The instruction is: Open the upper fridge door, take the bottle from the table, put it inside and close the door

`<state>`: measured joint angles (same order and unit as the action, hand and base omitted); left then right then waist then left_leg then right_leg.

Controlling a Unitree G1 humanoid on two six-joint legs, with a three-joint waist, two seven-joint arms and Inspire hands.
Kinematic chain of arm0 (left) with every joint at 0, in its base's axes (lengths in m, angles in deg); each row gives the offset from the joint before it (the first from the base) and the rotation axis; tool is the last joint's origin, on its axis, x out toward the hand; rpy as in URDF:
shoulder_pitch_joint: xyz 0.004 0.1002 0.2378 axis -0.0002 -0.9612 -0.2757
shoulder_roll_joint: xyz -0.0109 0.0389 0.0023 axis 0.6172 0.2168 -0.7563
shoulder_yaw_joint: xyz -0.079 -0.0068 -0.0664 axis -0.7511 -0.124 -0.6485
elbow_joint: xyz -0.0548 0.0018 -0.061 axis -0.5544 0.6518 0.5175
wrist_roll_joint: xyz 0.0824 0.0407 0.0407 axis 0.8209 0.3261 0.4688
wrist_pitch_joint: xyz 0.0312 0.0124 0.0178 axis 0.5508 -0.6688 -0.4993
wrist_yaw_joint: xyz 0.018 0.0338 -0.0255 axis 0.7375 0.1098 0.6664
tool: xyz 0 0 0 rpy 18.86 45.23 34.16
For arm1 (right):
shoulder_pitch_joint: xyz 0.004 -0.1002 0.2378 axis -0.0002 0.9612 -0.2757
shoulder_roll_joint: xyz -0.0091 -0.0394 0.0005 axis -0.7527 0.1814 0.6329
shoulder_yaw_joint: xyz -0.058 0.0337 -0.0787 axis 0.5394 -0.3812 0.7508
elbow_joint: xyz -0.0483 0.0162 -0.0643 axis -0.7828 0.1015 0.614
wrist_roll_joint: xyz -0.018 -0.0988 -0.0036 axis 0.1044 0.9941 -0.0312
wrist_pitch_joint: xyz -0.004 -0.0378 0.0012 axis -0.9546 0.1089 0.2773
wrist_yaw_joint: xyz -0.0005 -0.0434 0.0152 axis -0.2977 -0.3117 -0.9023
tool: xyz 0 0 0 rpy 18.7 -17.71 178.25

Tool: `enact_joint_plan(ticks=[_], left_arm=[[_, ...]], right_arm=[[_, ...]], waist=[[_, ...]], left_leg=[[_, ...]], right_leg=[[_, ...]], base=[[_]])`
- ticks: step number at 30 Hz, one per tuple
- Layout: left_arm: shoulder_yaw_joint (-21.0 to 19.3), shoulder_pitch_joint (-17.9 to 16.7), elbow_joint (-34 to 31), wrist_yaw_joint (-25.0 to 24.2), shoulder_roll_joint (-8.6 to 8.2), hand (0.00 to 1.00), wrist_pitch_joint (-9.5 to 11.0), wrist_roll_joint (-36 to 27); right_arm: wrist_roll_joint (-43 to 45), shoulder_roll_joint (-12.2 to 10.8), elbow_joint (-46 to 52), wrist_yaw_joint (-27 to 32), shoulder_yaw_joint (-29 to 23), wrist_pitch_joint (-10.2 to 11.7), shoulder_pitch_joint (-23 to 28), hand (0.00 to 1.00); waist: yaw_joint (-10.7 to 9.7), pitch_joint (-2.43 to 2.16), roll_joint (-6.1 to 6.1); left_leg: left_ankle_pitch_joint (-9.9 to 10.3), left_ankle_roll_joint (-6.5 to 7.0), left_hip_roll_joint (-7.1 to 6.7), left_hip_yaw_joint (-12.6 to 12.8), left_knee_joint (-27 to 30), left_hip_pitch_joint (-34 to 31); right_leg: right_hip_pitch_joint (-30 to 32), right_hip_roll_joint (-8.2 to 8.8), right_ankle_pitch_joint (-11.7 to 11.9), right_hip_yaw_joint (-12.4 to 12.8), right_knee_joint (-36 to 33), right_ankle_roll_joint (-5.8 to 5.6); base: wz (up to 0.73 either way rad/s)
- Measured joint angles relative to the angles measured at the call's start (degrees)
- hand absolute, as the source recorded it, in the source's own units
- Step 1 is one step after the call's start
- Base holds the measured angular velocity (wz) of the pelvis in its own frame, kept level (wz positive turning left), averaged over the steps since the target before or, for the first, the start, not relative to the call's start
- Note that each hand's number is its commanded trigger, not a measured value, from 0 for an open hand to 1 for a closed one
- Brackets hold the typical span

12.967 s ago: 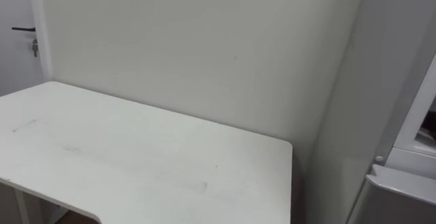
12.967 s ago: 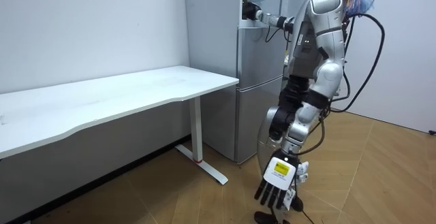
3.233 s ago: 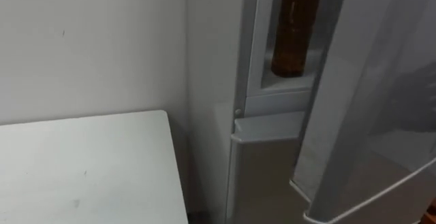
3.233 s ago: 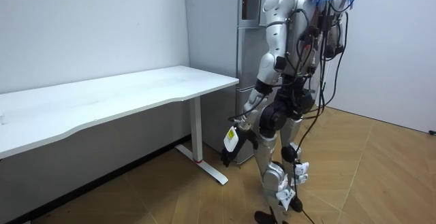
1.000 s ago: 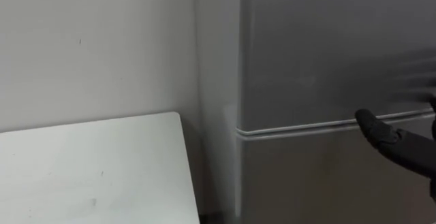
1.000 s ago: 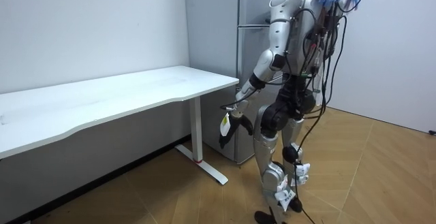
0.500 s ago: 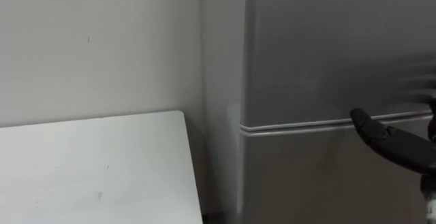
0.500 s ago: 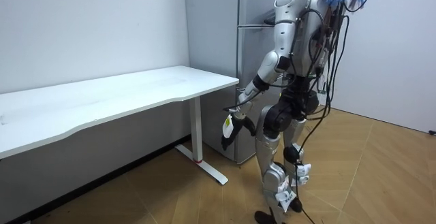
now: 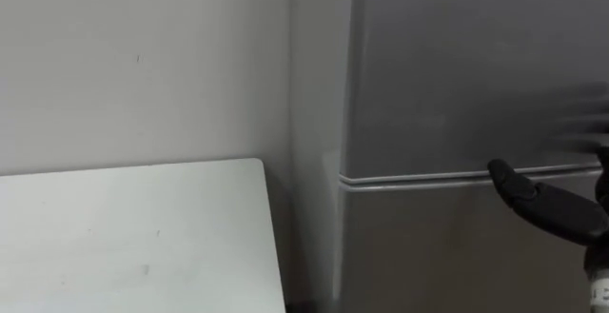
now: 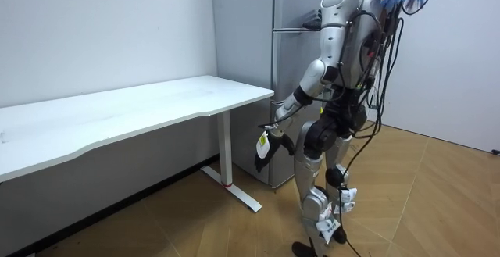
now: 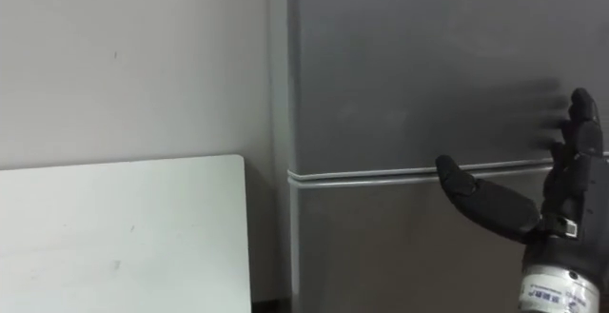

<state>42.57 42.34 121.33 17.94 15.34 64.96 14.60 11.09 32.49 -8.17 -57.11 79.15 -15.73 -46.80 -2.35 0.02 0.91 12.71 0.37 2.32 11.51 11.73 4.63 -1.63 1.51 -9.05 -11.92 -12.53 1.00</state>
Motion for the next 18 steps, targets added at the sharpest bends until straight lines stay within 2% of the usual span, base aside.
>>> enact_joint_plan(ticks=[10, 13, 16, 18], left_arm=[[-1.7, -0.03, 0.04, 1.2, -0.07, 0.0, -0.03, -0.11], [-2.84, -1.12, 0.09, 1.52, -0.09, 0.0, 0.3, -0.21], [-5.28, -3.7, 1.72, 3.62, -0.07, 0.0, 1.64, -2.37], [-7.56, -6.17, 5.68, 5.81, 0.09, 0.0, 4.21, -2.2]], right_arm=[[0.33, 0.04, 0.01, 0.01, -0.02, -0.05, 0.01, 0.0], [0.02, 0.2, 0.06, -0.02, -0.65, 0.01, 0.3, 0.0], [-0.04, 0.44, 0.06, -0.28, -1.02, 1.21, 1.16, 0.0], [-0.72, 0.51, 0.02, -1.42, -2.18, 2.76, 2.77, 0.0]], waist=[[-0.01, -0.02, -0.13], [-0.4, 0.07, -0.38], [-0.52, -0.11, -0.1], [-0.51, -0.18, 0.22]], left_leg=[[0.0, 0.0, -0.02, -0.17, -0.01, 0.01], [0.0, 0.0, -0.07, -0.65, -0.04, 0.06], [0.0, -0.01, -0.12, -0.95, -0.07, -0.03], [0.01, -0.02, -0.12, -1.29, -0.05, 0.05]], right_leg=[[-0.03, 0.03, 0.02, -0.13, -0.14, 0.03], [-0.4, -0.02, 0.04, -0.49, -0.01, 0.0], [-0.59, 0.02, 0.03, -0.87, 0.02, -0.01], [-1.13, -0.04, 0.03, -1.31, 0.44, -0.02]], base=[[0.0], [0.07], [0.07], [0.12]])
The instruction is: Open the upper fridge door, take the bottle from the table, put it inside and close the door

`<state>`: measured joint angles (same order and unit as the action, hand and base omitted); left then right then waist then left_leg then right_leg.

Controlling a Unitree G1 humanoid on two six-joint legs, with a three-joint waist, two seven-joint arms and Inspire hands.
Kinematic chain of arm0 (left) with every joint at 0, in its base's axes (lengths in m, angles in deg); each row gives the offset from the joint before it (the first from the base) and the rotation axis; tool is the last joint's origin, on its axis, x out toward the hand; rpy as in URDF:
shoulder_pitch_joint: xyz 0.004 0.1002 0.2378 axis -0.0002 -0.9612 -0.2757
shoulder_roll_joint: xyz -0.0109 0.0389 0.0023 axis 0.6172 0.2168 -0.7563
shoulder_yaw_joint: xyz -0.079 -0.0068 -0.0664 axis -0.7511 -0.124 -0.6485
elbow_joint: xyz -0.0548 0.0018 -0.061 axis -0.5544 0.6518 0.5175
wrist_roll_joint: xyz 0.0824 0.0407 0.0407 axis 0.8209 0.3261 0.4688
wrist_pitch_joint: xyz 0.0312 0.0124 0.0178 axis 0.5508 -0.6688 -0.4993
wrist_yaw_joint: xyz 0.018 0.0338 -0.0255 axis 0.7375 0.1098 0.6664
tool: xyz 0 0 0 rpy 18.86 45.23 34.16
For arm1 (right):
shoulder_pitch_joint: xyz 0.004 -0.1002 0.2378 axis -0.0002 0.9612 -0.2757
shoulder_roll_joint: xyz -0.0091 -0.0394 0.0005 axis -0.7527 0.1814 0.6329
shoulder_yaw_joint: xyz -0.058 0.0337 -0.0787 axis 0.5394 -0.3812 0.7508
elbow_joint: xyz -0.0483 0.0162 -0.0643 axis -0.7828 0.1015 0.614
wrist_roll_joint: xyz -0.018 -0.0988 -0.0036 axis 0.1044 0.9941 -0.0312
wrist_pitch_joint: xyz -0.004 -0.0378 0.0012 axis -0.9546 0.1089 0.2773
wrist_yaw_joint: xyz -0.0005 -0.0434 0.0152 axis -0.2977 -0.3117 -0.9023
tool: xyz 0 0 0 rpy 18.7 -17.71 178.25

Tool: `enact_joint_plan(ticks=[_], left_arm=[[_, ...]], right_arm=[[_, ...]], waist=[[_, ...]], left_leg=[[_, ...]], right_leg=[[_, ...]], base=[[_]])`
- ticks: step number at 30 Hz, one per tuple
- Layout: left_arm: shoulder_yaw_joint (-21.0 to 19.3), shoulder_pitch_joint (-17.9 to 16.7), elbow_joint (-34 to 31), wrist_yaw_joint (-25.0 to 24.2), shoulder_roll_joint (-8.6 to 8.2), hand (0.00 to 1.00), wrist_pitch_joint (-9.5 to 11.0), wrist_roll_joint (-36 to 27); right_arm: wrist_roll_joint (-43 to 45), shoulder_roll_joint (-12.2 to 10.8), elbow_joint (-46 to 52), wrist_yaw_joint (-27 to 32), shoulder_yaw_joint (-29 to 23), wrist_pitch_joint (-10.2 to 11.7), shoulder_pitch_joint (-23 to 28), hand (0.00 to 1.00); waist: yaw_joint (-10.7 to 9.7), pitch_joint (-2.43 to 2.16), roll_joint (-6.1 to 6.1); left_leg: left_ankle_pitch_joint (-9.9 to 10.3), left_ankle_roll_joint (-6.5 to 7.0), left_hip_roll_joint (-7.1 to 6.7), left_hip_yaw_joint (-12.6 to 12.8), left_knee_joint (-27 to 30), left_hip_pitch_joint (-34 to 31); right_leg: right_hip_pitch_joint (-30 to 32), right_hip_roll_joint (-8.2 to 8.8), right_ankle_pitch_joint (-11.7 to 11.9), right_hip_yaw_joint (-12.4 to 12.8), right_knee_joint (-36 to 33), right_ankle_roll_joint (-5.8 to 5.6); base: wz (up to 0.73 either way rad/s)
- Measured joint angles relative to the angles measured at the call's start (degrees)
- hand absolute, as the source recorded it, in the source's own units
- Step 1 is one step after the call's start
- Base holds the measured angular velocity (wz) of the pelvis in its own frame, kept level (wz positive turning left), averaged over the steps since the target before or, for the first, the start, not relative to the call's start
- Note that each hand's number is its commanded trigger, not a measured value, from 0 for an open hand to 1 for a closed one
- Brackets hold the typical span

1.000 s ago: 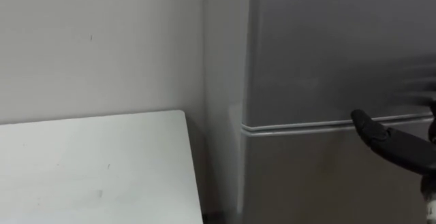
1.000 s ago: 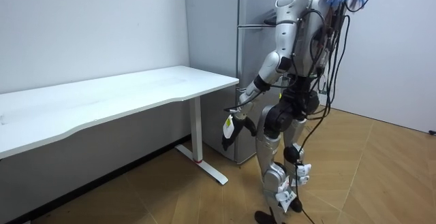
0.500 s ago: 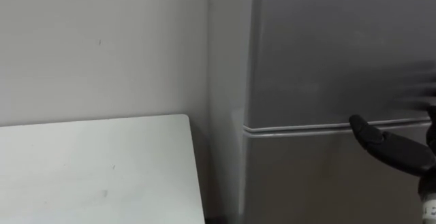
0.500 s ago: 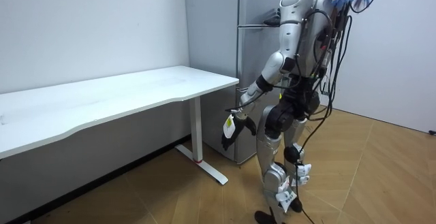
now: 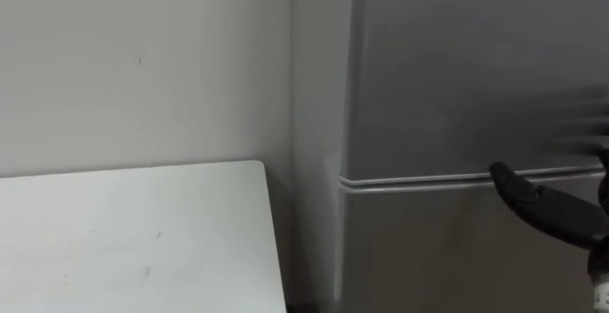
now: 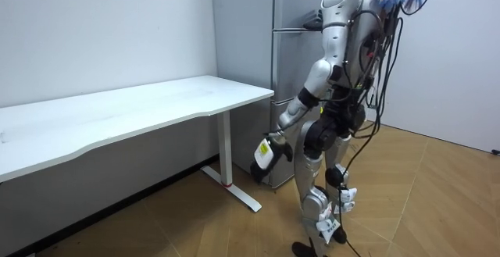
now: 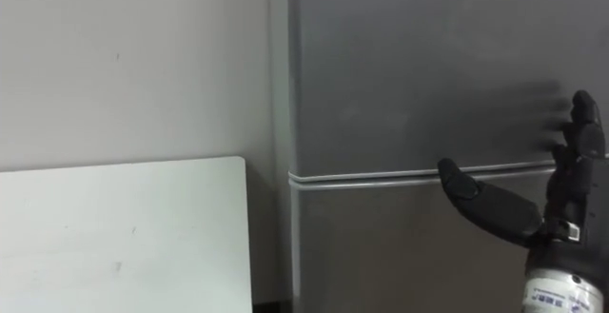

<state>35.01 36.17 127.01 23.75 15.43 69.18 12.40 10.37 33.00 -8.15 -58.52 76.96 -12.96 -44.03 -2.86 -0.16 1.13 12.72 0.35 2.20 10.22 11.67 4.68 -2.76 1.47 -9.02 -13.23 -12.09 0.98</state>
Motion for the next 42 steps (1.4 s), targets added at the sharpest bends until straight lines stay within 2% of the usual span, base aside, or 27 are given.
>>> enact_joint_plan(ticks=[2, 4, 6, 8, 11, 13, 15, 20, 24, 26, 29, 34, 37, 39, 42], left_arm=[[-1.05, -2.26, 2.83, 2.14, -0.07, 0.0, 0.36, 0.66], [-2.24, -4.37, 3.98, 2.92, -0.32, 0.0, 0.32, 1.16], [-3.18, -7.39, 4.58, 3.34, -0.97, 0.0, 0.34, 1.08], [-3.49, -8.13, 4.34, 3.39, -1.5, 0.0, 0.38, 1.13], [-5.42, -8.11, 4.03, 3.25, -2.56, 0.0, 1.04, 1.11], [-5.58, -8.46, 2.96, 3.24, -2.55, 0.0, 1.09, 1.11], [-6.65, -8.31, 1.31, 3.28, -2.53, 0.0, 1.22, 1.13], [-8.09, -8.6, -0.23, 4.0, -2.42, 0.0, 1.29, 1.12], [-8.12, -8.59, -0.31, 4.01, -2.51, 0.0, 1.19, 1.13], [-8.11, -8.58, -0.18, 4.05, -2.71, 0.0, 1.09, 1.1], [-8.1, -8.2, 0.04, 4.96, -2.96, 0.0, 1.1, 1.06], [-8.02, -8.09, 0.15, 5.37, -3.19, 0.0, 0.9, 0.96], [-8.02, -7.94, -0.25, 5.31, -3.19, 0.0, 0.86, 1.04], [-8.01, -7.51, -0.23, 5.33, -3.19, 0.0, 0.86, 1.02], [-7.69, -7.05, -0.18, 6.16, -3.18, 0.0, 0.91, 0.89]], right_arm=[[-0.66, 0.01, 0.02, -0.04, -0.67, 0.98, 1.13, 0.0], [-1.38, 0.01, -0.14, 0.01, -1.89, 1.59, 2.06, 0.0], [-2.49, 0.06, -1.55, 0.05, -3.88, 2.17, 2.47, 0.0], [-4.72, 0.14, -1.7, 0.79, -5.24, 2.22, 2.48, 0.0], [-6.81, 0.3, -1.87, 1.77, -6.92, 2.24, 2.99, 0.0], [-8.15, 1.58, -1.88, 2.7, -7.41, 2.24, 3.67, 0.0], [-8.84, 2.69, -1.87, 3.36, -9.68, 2.21, 4.99, 0.0], [-11.69, 3.91, -1.87, 6.0, -15.28, 2.19, 7.95, 0.0], [-12.71, 3.94, -1.87, 7.7, -18.22, 2.19, 9.8, 0.0], [-13.13, 3.94, -1.87, 9.01, -18.28, 2.2, 9.99, 0.0], [-13.13, 3.87, -2.4, 11.05, -17.86, 2.21, 11.51, 0.0], [-13.11, 3.35, -4.03, 14.14, -17.82, 2.26, 14.37, 0.0], [-12.93, 2.66, -7.47, 15.95, -17.6, 2.26, 15.66, 0.0], [-12.92, 1.55, -9.07, 17.32, -17.27, 2.28, 16.48, 0.0], [-12.85, 1.36, -11.79, 18.41, -15.3, 2.9, 17.39, 0.0]], waist=[[0.02, -0.22, 0.49], [0.03, -0.22, 1.02], [0.0, -0.06, 1.56], [0.23, 0.15, 2.02], [0.37, 0.06, 2.57], [0.29, 0.02, 2.71], [-0.02, -0.22, 2.8], [-0.21, -0.39, 2.45], [-0.47, -0.51, 1.43], [-0.77, -0.16, 1.18], [-0.98, -0.06, 0.56], [-1.19, 0.01, 1.32], [-0.75, 0.21, 1.94], [-0.5, 0.25, 2.0], [-0.53, 0.26, 1.72]], left_leg=[[0.01, -0.01, -0.07, -0.63, -0.07, -0.01], [0.01, -0.01, -0.2, -1.02, -0.06, 0.0], [0.0, 0.01, -0.39, -1.09, 0.05, 0.14], [-0.12, 0.21, -0.59, -1.11, 0.06, -0.04], [-0.24, 0.55, -0.8, -1.59, 0.05, -0.13], [-0.17, 0.72, -0.82, -1.68, 0.1, -0.2], [-0.09, 0.9, -1.08, -2.37, 0.15, -0.6], [-0.04, 0.98, -1.09, -2.39, 0.01, -0.51], [0.0, 0.9, -1.06, -2.28, -0.56, -0.25], [0.03, 0.87, -0.99, -2.29, -1.07, -0.25], [0.04, 0.88, -1.03, -2.32, -1.06, -0.27], [0.03, 0.85, -1.35, -2.09, -0.74, -0.44], [0.03, 0.83, -1.02, -1.53, -0.78, -0.4], [0.03, 0.83, -1.03, -1.42, -0.8, -0.1], [0.04, 0.85, -1.05, -1.35, -0.88, -0.03]], right_leg=[[-0.41, 0.05, -0.01, -0.68, 0.4, -0.1], [-0.64, 0.21, -0.1, -1.25, 0.46, -0.2], [-1.22, 0.58, -0.23, -1.91, 0.53, -0.42], [-0.97, 0.85, -0.5, -1.78, 0.44, -0.78], [-0.98, 1.42, -0.79, -1.95, 0.5, -1.17], [-1.03, 1.51, -0.86, -2.25, 0.48, -1.32], [-1.19, 1.72, -0.86, -2.69, 0.25, -1.56], [-1.37, 1.6, -0.8, -2.68, 0.33, -1.66], [-1.39, 1.38, -0.83, -2.6, 0.34, -1.7], [-1.29, 1.41, -0.85, -2.67, 0.34, -1.73], [-1.29, 1.56, -1.03, -2.7, 0.34, -1.74], [-1.28, 1.62, -1.6, -2.66, 0.45, -1.69], [-1.33, 1.57, -1.61, -2.6, 0.53, -1.67], [-1.44, 1.58, -1.61, -2.47, 0.56, -1.69], [-1.49, 1.63, -1.61, -2.48, 0.57, -1.72]], base=[[0.19], [0.18], [0.19], [0.16], [0.14], [0.1], [0.11], [0.03], [0.0], [0.0], [0.0], [0.02], [0.0], [-0.02], [-0.01]])
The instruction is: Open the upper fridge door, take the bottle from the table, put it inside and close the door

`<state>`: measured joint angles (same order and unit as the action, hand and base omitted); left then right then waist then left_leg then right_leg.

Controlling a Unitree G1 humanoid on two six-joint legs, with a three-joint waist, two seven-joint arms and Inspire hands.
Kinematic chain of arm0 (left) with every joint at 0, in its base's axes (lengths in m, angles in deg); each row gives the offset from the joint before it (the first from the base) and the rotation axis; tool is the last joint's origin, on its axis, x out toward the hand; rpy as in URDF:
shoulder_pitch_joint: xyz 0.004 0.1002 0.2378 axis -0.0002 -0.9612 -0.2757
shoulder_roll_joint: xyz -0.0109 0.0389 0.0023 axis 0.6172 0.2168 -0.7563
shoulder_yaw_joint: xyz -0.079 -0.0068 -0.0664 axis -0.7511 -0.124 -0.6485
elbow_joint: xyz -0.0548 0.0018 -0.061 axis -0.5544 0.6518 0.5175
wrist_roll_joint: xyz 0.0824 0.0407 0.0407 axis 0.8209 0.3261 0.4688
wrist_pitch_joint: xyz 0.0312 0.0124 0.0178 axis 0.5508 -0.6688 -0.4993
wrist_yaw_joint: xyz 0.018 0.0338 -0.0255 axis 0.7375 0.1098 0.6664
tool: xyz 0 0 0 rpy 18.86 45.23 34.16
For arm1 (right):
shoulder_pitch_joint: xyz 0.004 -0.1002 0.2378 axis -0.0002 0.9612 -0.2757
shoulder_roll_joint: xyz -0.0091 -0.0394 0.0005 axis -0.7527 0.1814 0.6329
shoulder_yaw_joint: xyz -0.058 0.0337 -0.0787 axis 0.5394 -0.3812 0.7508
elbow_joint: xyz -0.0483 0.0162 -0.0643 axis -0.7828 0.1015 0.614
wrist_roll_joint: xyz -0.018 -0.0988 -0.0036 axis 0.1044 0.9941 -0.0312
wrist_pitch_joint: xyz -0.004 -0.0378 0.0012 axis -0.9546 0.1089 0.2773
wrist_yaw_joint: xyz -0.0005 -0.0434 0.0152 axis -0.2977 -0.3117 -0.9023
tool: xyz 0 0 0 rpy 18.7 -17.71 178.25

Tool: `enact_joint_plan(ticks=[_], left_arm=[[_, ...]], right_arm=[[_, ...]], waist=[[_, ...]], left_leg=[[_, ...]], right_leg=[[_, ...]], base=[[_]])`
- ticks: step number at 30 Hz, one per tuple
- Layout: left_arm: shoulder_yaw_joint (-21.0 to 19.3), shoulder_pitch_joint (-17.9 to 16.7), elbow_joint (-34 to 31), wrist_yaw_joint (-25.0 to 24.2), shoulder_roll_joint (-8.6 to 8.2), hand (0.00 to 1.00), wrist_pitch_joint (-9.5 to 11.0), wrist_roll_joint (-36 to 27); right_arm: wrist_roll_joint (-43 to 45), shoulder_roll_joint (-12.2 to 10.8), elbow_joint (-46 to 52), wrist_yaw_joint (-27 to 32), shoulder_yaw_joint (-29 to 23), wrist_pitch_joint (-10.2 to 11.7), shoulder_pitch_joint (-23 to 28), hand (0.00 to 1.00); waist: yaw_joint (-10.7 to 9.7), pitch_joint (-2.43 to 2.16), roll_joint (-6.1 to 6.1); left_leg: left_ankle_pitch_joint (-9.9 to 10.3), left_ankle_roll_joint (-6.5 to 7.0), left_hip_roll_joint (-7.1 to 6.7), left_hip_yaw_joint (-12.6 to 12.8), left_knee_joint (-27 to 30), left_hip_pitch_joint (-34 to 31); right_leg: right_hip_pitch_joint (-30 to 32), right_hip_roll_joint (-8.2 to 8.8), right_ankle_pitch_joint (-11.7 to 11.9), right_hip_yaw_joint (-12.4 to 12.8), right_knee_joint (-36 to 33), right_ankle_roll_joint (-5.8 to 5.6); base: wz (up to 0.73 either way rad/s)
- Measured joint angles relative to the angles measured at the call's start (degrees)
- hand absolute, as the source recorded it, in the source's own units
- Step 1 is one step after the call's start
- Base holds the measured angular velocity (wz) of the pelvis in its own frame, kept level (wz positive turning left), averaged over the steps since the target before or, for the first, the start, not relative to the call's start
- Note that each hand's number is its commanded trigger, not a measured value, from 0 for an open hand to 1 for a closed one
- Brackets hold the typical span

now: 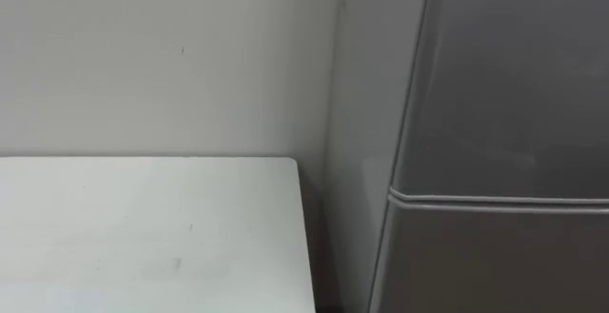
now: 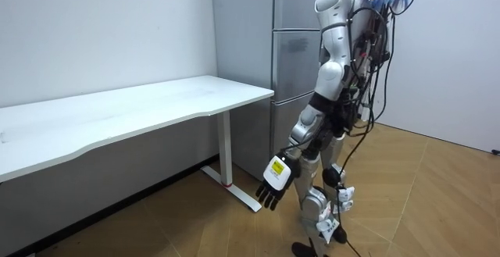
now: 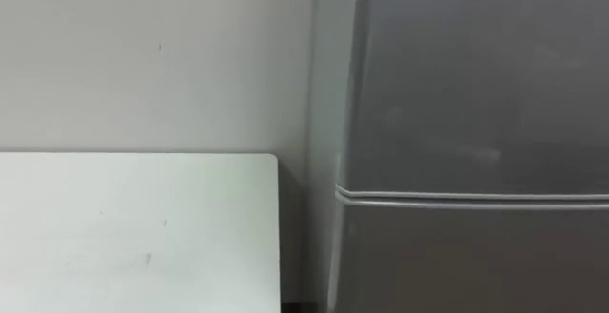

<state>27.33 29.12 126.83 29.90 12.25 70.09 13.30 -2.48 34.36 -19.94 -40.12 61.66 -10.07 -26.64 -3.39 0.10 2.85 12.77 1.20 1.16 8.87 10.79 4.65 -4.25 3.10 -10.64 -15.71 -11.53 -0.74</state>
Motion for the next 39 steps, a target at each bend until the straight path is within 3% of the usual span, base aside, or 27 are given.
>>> enact_joint_plan(ticks=[6, 10, 15, 21, 29, 39], left_arm=[[0.87, 0.65, 1.22, 1.32, -1.0, 0.0, 0.13, -0.17], [1.24, 0.57, 0.95, 1.41, -1.22, 0.0, 0.07, 0.1], [1.28, 0.45, 1.27, 1.69, -1.52, 0.0, 0.15, 0.13], [1.63, 0.42, 2.27, 2.77, -2.18, 0.0, 0.49, -0.08], [3.55, 0.78, 3.12, 2.75, -2.92, 0.0, 0.9, 0.08], [3.79, 2.54, 5.12, 2.32, -3.78, 0.0, 1.07, 1.83]], right_arm=[[-0.06, -1.0, -9.99, -0.48, 4.07, 0.07, 0.93, 0.0], [-0.56, -2.02, -18.5, -1.68, 6.68, 0.51, 1.41, 0.0], [-2.59, -4.1, -32.46, -6.81, 10.54, 0.31, 2.37, 0.0], [-0.53, -4.76, -44.94, -12.86, 14.34, -0.59, 2.66, 0.0], [8.55, -4.83, -52.12, -18.76, 20.63, -1.32, 3.52, 0.0], [15.41, -6.4, -58.88, -28.65, 21.25, -1.98, 1.14, 0.0]], waist=[[0.46, 0.01, -1.14], [0.48, -0.22, -1.64], [0.67, -0.21, -2.16], [0.66, -0.04, -2.49], [1.03, -0.08, -2.47], [2.18, -0.17, -3.11]], left_leg=[[0.15, -0.12, 0.01, 0.01, -0.12, -0.11], [0.17, -0.11, 0.02, -0.03, -0.04, 0.0], [0.18, -0.13, -0.08, -0.02, 0.07, 0.19], [0.22, -0.12, -0.14, -0.01, -0.22, 0.89], [0.29, -0.22, -0.09, 0.25, -0.25, 0.86], [0.39, -0.29, 0.01, 0.14, 0.52, 0.98]], right_leg=[[0.17, 0.0, -0.09, -0.12, -0.02, -0.05], [-0.56, -0.07, -0.15, -0.07, 0.76, -0.11], [-1.11, -0.04, -0.33, 0.05, 0.88, -0.2], [-1.36, 0.03, -0.72, 0.39, 0.87, -0.31], [-0.81, -0.15, -0.92, 1.38, 0.73, -0.21], [-2.03, -0.16, -0.91, 0.65, 0.96, -0.21]], base=[[0.0], [0.07], [0.08], [0.02], [-0.04], [0.03]])
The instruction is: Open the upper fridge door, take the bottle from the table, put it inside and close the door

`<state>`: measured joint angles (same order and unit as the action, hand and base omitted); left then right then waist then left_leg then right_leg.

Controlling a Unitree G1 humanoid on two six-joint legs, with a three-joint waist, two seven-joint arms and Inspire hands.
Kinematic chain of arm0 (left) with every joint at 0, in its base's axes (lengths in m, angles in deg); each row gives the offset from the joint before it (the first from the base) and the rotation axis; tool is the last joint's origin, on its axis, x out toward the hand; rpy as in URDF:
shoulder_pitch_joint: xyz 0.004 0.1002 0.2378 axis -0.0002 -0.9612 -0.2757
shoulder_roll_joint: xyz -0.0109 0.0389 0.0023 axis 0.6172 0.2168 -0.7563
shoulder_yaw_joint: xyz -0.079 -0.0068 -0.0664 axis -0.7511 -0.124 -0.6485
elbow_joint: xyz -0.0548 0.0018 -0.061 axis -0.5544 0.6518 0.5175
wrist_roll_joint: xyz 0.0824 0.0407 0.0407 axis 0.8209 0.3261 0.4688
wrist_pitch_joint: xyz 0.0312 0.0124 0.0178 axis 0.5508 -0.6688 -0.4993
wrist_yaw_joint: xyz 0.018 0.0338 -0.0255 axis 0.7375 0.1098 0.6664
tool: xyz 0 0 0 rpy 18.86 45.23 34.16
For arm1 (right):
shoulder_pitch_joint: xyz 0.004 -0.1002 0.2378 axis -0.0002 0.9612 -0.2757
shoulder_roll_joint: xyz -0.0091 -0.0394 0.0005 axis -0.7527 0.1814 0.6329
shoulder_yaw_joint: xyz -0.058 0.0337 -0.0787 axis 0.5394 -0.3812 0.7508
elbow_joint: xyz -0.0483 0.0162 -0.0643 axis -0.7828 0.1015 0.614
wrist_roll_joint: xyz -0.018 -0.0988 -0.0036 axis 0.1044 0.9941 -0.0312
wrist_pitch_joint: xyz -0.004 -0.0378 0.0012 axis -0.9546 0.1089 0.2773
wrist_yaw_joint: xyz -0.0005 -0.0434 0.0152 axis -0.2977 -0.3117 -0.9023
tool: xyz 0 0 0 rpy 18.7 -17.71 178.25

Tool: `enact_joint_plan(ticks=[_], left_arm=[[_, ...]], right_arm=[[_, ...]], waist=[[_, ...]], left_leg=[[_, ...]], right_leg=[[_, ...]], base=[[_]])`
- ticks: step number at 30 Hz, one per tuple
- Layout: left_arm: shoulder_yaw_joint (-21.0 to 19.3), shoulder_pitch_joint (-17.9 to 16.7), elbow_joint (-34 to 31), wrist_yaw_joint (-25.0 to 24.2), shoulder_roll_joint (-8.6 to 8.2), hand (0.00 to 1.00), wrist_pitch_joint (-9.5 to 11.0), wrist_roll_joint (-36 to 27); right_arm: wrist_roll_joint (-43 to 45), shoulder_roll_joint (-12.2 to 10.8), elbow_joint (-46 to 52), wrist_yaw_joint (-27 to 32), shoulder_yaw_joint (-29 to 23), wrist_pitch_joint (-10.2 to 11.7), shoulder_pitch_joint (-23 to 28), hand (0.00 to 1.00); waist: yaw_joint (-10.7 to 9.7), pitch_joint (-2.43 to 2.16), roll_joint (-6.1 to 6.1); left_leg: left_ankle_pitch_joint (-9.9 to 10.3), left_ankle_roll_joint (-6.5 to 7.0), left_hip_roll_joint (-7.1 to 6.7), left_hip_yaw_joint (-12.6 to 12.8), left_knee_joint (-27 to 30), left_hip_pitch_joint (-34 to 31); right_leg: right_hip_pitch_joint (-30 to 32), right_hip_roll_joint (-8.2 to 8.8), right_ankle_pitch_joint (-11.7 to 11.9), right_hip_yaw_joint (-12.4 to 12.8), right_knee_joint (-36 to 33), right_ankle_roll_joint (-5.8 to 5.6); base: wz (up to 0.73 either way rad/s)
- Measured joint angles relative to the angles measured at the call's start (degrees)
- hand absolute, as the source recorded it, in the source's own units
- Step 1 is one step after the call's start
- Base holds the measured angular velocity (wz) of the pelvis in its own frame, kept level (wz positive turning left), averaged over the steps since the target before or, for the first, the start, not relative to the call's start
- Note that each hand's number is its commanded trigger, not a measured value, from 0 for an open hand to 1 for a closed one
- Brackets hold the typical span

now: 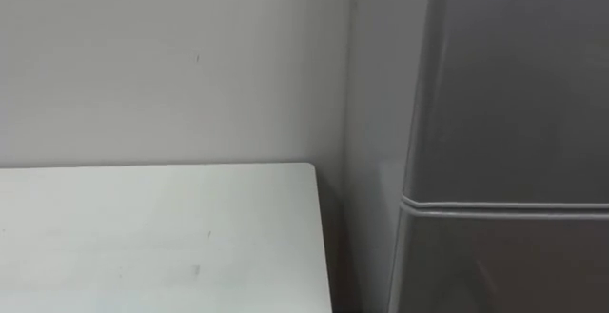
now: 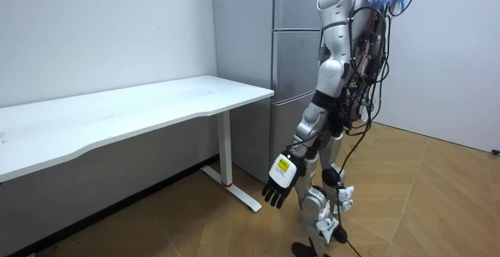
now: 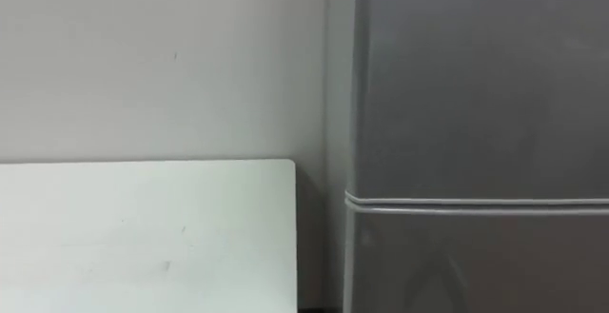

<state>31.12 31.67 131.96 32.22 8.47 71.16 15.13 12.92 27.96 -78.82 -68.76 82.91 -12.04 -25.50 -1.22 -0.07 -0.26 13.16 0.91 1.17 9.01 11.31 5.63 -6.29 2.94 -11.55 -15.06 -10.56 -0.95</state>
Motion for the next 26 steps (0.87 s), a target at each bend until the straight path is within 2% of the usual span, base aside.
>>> enact_joint_plan(ticks=[4, 12, 26], left_arm=[[1.7, 0.92, 0.01, 0.0, 0.04, 0.0, -0.01, 2.19], [2.85, 1.69, 0.01, 0.0, 0.0, 0.0, -0.16, 2.25], [4.24, 1.54, 0.17, 0.34, -0.01, 0.0, -0.99, 2.1]], right_arm=[[0.37, -0.41, -0.36, -2.05, 1.21, 0.0, -0.62, 0.0], [0.38, -0.71, -1.28, -5.68, 5.74, -0.48, -1.98, 0.0], [0.31, -0.72, -1.97, -6.63, 5.86, -1.32, -2.67, 0.0]], waist=[[-0.01, 0.16, -0.42], [0.45, 0.22, -0.12], [0.52, 0.22, 0.24]], left_leg=[[0.0, 0.0, -0.06, -0.39, 0.09, 0.09], [0.01, -0.01, -0.15, -1.2, 0.01, -0.06], [0.0, -0.01, -0.76, -1.73, 0.27, -0.02]], right_leg=[[-0.54, -0.01, -0.02, -0.12, 0.02, 0.03], [-0.59, 0.05, -0.15, -0.84, 0.04, 0.17], [-1.31, 0.06, -0.16, -1.03, 0.91, 0.1]], base=[[0.14], [0.04], [0.01]])
